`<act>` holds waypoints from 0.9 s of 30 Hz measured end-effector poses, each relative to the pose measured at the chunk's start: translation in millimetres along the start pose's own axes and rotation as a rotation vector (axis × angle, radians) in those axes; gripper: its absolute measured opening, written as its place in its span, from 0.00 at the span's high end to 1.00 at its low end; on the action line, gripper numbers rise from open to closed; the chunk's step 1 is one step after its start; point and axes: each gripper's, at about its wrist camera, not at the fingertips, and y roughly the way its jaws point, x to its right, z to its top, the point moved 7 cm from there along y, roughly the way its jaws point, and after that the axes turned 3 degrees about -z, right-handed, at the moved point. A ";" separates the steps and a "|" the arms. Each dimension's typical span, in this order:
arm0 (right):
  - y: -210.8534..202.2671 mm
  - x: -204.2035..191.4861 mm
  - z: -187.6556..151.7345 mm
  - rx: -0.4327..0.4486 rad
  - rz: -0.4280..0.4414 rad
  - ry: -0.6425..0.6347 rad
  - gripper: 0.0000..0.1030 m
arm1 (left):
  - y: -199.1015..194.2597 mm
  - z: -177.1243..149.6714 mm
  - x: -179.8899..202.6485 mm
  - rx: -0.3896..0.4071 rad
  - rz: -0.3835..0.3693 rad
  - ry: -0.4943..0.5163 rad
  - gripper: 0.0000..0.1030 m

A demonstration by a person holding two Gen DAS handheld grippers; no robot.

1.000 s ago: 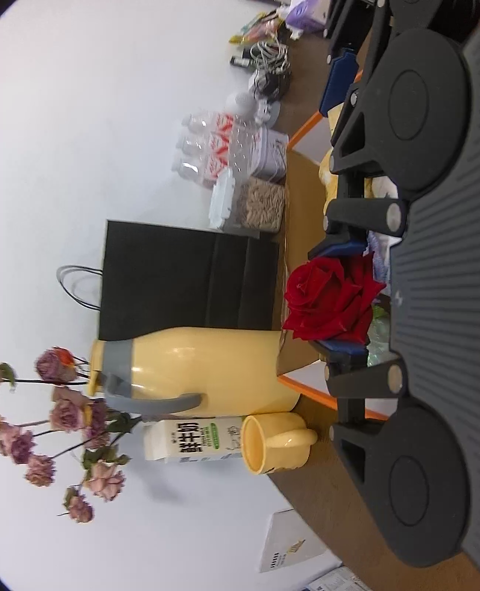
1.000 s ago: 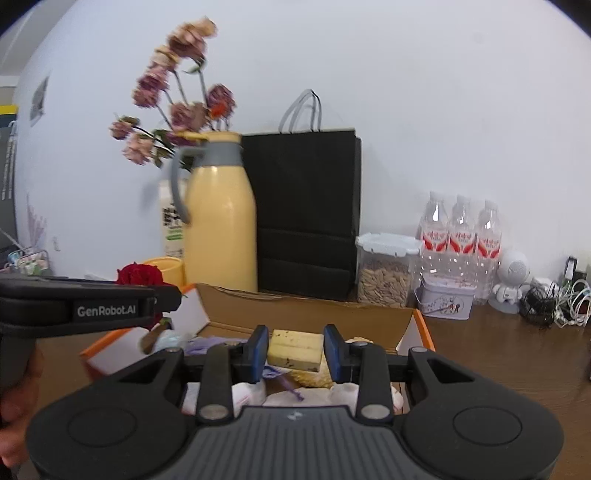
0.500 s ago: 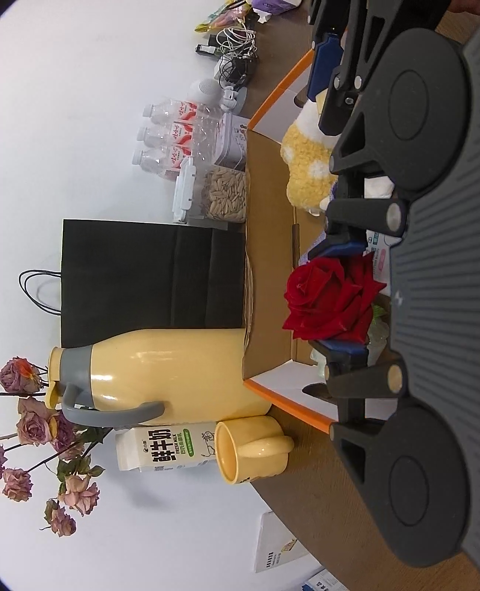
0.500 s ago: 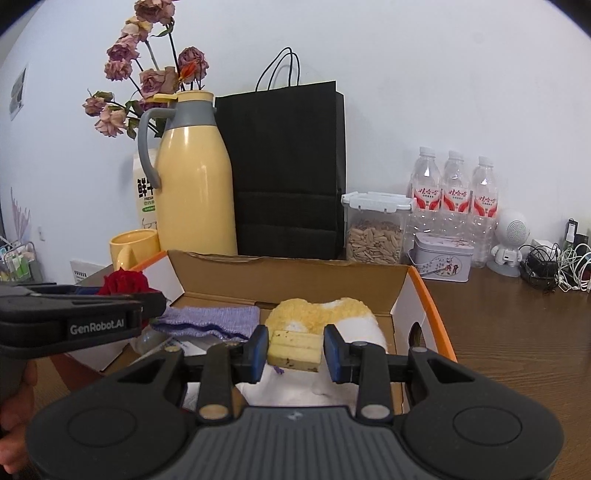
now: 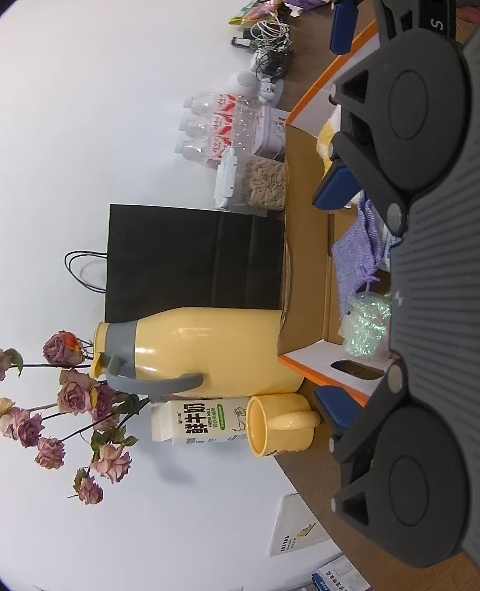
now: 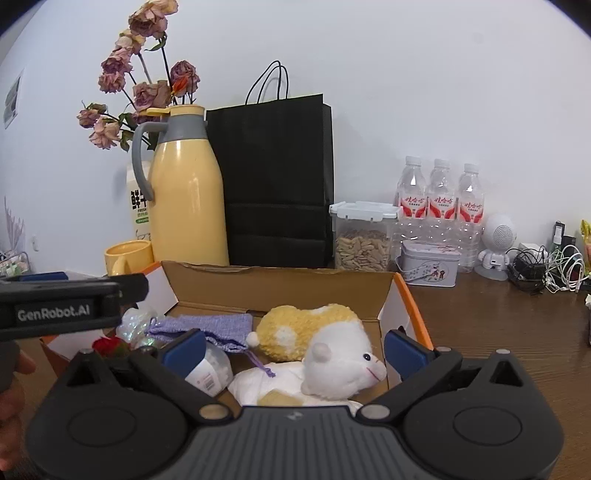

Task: Organize objects
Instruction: 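Move both tools back over the remaining table items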

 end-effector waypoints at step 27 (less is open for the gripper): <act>-68.3 -10.8 10.7 0.074 -0.011 -0.071 0.00 | -63.8 14.4 5.7 0.050 -0.025 0.018 0.00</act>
